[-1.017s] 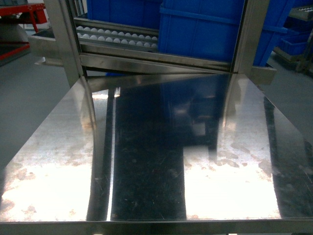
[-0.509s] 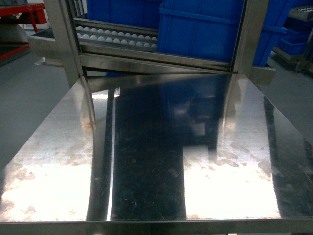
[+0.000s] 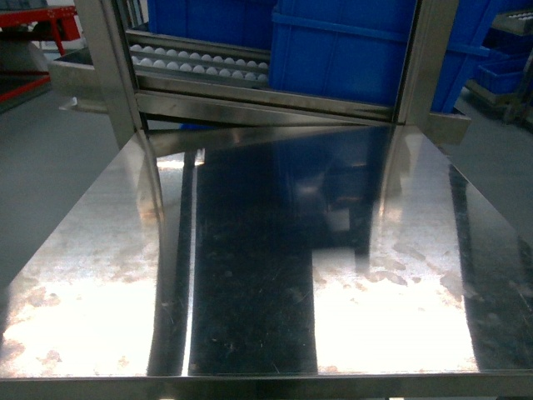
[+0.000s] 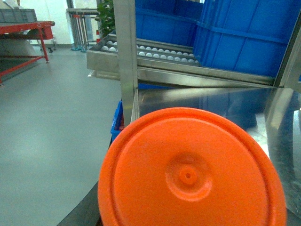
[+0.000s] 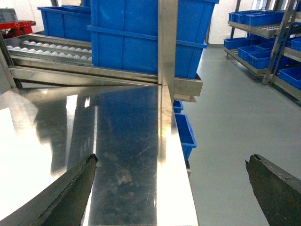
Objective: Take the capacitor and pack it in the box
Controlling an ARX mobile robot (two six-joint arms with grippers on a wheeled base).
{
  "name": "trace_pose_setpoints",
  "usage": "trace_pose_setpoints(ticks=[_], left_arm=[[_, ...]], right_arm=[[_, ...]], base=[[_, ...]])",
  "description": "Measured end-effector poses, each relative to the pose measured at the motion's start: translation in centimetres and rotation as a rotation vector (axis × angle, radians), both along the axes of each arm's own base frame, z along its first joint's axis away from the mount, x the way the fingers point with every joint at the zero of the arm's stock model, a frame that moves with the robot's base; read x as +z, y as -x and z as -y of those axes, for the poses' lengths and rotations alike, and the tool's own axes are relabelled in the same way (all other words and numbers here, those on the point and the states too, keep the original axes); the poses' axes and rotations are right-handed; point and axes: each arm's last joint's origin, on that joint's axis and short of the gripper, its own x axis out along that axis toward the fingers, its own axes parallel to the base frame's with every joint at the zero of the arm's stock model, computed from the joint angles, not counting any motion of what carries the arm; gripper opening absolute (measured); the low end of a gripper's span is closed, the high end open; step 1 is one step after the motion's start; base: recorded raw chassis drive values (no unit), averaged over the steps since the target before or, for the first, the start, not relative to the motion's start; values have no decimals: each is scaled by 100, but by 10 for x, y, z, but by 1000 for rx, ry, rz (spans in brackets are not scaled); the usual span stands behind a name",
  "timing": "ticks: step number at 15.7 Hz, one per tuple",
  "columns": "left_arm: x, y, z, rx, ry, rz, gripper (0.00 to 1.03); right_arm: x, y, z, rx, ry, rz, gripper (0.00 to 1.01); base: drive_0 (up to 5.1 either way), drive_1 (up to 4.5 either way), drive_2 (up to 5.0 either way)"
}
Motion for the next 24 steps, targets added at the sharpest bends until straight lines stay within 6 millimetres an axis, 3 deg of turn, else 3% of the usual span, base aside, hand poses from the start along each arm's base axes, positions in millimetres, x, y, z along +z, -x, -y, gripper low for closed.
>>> trace_pose_setpoints(ticks=[24], left_arm=[[0, 0, 0, 0, 2, -1, 44]], right_arm=[[0, 0, 0, 0, 0, 0, 98]], base=[[0, 0, 0]])
